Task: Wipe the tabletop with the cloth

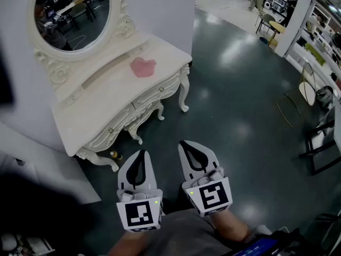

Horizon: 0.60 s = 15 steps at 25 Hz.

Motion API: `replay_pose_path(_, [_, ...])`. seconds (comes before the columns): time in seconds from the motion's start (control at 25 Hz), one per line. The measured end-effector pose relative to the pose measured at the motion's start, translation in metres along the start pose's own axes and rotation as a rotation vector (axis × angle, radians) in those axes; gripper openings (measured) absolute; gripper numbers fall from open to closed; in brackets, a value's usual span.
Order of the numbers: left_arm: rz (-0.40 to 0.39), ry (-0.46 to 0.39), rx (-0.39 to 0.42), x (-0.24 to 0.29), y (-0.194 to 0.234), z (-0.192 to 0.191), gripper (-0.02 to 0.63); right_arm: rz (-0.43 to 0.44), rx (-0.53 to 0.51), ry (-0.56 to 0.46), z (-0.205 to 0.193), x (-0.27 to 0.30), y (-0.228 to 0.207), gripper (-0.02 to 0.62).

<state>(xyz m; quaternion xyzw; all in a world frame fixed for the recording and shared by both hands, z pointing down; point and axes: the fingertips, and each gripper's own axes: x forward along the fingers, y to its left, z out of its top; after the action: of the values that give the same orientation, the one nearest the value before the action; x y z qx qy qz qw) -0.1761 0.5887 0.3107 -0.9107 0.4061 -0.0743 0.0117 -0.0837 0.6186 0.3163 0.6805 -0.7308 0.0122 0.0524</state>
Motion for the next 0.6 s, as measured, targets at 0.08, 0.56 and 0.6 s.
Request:
replay_pose_path(0.08, [-0.001, 0.005, 0.001, 0.009, -0.005, -0.001, 0.015, 0.006, 0.000, 0.004, -0.002, 0.005, -0.009, 0.012])
replay_pose_path(0.56, [0.054, 0.017, 0.017, 0.067, -0.021, 0.008, 0.015, 0.060, 0.040, -0.005, -0.002, 0.039, -0.069, 0.014])
replay_pose_path(0.6, [0.062, 0.017, 0.017, 0.070, -0.022, 0.010, 0.015, 0.064, 0.039, -0.009, -0.001, 0.042, -0.073, 0.014])
